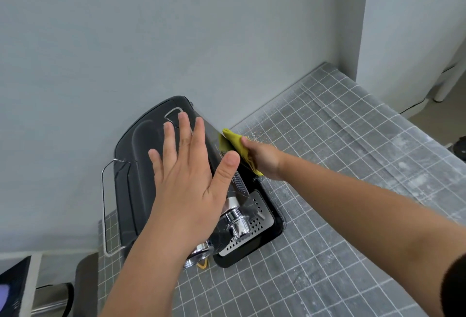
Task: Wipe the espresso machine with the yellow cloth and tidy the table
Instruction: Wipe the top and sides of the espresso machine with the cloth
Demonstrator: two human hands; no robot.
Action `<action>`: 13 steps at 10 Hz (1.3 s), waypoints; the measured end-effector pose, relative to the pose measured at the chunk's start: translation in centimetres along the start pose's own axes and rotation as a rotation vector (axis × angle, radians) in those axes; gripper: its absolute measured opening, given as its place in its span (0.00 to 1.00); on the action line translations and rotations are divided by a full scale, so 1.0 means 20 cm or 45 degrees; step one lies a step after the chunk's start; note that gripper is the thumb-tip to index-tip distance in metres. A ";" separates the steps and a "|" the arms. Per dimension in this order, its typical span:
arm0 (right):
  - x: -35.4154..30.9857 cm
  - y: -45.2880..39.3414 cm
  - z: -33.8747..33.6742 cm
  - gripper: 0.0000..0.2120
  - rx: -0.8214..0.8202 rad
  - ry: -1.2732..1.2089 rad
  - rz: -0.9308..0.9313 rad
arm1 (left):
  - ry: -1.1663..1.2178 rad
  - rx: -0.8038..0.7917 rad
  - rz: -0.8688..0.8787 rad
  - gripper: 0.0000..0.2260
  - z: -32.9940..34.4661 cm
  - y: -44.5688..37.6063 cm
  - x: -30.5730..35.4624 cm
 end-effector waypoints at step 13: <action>0.10 0.12 -0.05 0.37 0.173 0.017 0.019 | -0.001 0.019 -0.003 0.41 0.01 0.00 0.00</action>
Point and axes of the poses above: each hand's wrist, its own y-axis away from the middle knuckle, its own z-axis out of the palm, x = y × z, the point moved 8 cm from there along -y, towards the middle knuckle, and after that the axes turned 8 degrees about -y, right-handed, at the moved point
